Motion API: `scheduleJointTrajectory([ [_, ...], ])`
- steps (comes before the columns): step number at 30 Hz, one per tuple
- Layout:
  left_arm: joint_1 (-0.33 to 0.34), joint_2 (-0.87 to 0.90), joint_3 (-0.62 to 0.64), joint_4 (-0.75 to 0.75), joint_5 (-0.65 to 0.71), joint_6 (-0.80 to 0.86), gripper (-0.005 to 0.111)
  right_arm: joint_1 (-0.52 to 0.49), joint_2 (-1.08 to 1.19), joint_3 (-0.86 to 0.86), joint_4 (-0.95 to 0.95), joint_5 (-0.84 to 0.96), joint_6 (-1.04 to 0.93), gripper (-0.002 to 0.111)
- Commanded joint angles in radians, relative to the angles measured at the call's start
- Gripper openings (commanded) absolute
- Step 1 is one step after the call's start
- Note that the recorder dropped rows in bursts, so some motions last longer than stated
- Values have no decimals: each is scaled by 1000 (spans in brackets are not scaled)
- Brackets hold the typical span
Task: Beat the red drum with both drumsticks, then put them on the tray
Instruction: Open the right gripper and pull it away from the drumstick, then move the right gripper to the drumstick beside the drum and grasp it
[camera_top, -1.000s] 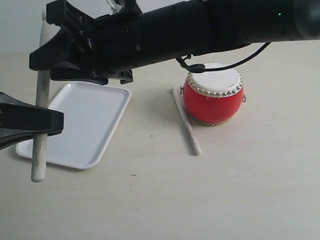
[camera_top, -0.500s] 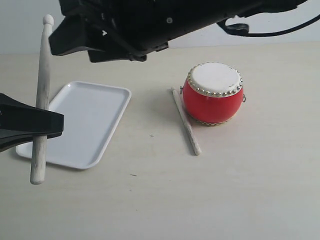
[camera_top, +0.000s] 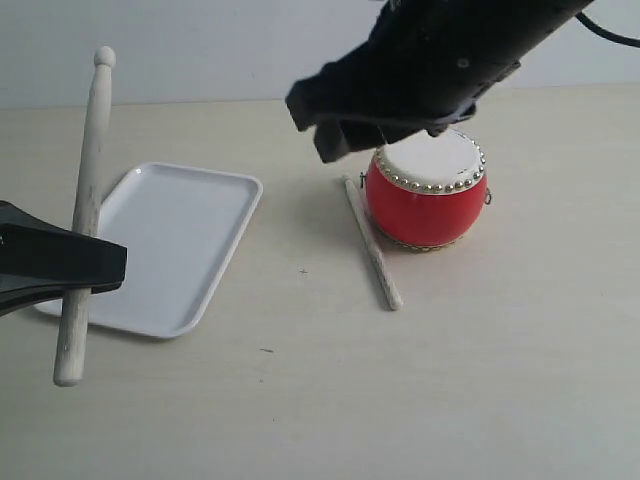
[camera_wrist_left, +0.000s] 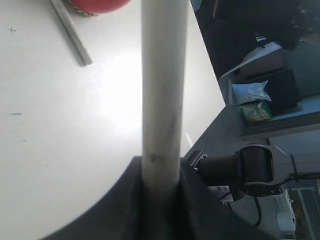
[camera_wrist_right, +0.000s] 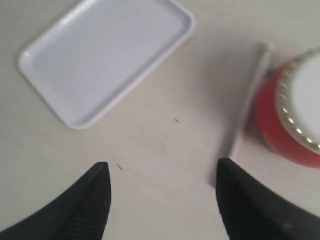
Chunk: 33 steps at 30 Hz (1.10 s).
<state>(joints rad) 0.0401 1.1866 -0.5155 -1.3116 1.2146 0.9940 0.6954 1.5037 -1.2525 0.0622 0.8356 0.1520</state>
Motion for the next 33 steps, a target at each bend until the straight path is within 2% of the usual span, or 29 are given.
scheduleJointTrajectory([
  [1,-3,-2,0,-1,-12,-7,0,-8,59,-1,-62,79,61,59],
  [10,-3,-2,0,50,-48,-7,0,-8,222,1,-62,143,124,59],
  [17,-3,-2,0,65,-48,-5,0,-8,250,48,-62,127,167,59],
  [25,-3,-2,0,79,-48,-5,0,-16,256,126,-74,6,201,58],
  [33,-3,-2,0,79,-46,-9,0,-79,291,128,-40,-17,194,58],
])
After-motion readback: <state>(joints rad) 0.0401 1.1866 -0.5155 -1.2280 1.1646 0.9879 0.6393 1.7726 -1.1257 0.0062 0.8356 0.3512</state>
